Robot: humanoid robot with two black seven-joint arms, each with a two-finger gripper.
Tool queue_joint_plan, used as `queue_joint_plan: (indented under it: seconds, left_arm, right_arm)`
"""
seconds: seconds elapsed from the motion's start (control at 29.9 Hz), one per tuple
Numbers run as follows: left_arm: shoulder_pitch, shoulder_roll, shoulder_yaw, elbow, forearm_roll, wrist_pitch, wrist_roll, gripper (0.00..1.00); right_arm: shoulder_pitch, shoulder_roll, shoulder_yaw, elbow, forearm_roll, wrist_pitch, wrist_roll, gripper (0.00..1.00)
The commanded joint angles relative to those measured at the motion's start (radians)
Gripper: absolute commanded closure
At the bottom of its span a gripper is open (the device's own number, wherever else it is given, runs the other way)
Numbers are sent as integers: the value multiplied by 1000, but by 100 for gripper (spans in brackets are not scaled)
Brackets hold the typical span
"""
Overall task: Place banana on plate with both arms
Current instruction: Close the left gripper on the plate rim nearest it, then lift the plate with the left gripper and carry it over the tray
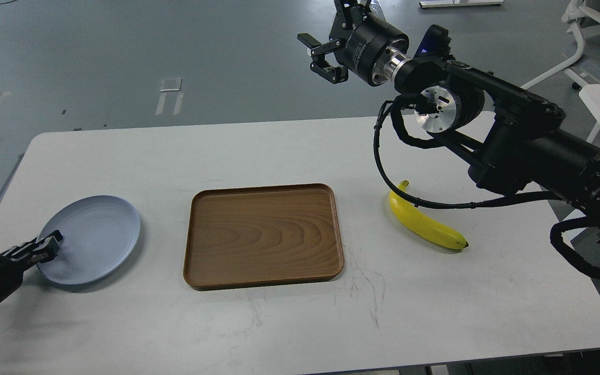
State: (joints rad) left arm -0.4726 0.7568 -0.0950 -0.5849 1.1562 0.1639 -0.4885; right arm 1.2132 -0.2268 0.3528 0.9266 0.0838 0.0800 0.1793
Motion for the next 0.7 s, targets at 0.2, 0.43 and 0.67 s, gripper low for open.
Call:
queue_joint_plan:
  seconds: [0.2, 0.43, 0.67]
  left_arm:
    - [-8, 6, -3, -1, 0, 29, 0, 100]
    - [-38, 41, -5, -18, 5, 46, 0, 100]
    - [-103, 117, -5, -229, 10, 63, 0, 100]
  right_arm:
    - [-1, 0, 0, 0, -1, -5, 0, 0]
    - [-1, 0, 0, -2, -1, -5, 0, 0]
    - [-1, 1, 0, -3, -1, -6, 2, 0]
